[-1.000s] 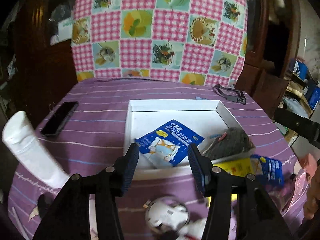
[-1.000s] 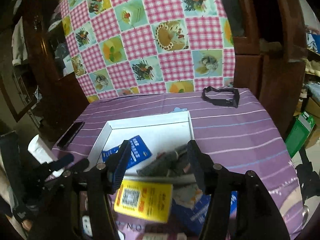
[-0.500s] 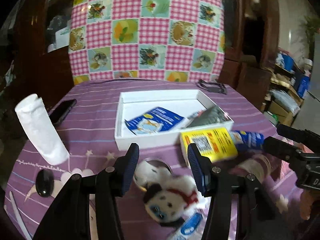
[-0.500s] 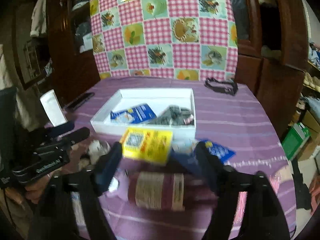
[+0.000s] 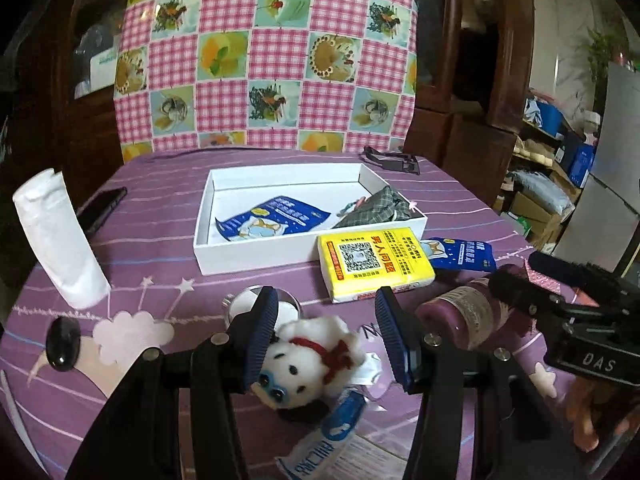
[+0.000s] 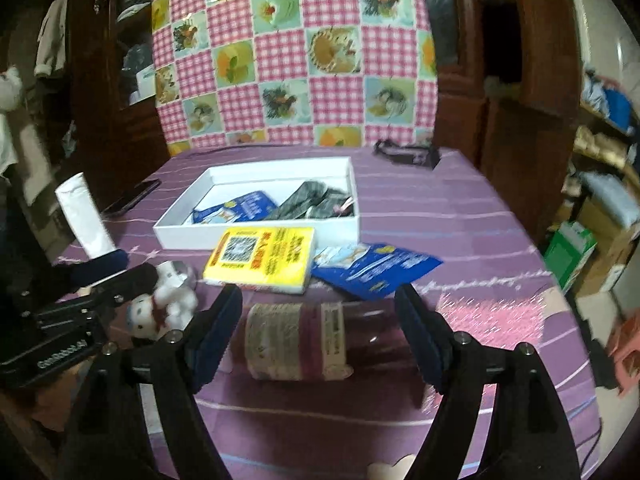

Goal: Organize soft objects
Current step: 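Withdraw both grippers from the box toward the pink sponge and plush dog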

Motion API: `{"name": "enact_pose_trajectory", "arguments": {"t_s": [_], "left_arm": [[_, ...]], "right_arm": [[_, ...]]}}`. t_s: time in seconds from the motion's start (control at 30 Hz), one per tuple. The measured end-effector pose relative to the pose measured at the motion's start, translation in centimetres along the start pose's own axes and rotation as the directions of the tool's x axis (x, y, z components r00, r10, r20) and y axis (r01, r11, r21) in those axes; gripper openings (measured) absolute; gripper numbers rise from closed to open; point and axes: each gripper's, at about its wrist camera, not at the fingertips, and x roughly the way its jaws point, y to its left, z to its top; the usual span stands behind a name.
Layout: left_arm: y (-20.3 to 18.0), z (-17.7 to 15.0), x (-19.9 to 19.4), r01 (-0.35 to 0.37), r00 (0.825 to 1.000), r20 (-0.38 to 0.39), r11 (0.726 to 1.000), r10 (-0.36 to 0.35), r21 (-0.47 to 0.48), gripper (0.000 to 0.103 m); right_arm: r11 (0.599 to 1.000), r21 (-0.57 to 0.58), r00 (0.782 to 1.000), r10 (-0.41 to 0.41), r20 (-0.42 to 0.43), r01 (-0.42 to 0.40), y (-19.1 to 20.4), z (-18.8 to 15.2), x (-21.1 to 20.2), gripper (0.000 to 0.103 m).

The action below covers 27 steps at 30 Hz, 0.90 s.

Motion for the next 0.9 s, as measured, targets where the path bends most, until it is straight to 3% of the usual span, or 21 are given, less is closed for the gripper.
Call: {"name": "enact_pose_trajectory", "arguments": {"t_s": [0.23, 0.43, 0.73, 0.9], "left_arm": [[-0.2, -0.6, 0.5, 0.031, 0.999, -0.039, 0.999, -0.032, -0.035, 0.051], [0.0, -0.5, 0.5, 0.030, 0.998, -0.055, 0.997, -0.034, -0.069, 0.051], [0.5, -0.6, 1.4, 0.019, 0.994, -0.106, 0.997, -0.027, -0.078, 0.051], [0.3, -0.5, 1.0, -0.010, 0.995, -0.102, 0.998, 0.003, -0.067, 0.051]], "right_arm": [[0.995, 0.045, 0.996, 0.086, -0.010, -0.085, 0.0, 0.0, -0.9, 0.079], [0.998, 0.032, 0.996, 0.047, -0.071, -0.045, 0.4, -0.3, 0.0, 0.075], [0.996, -0.003, 0.994, 0.091, -0.065, -0.092, 1.2, -0.4, -0.6, 0.075], [0.998, -0.008, 0.996, 0.060, -0.058, -0.060, 1.2, -0.3, -0.9, 0.075]]}}
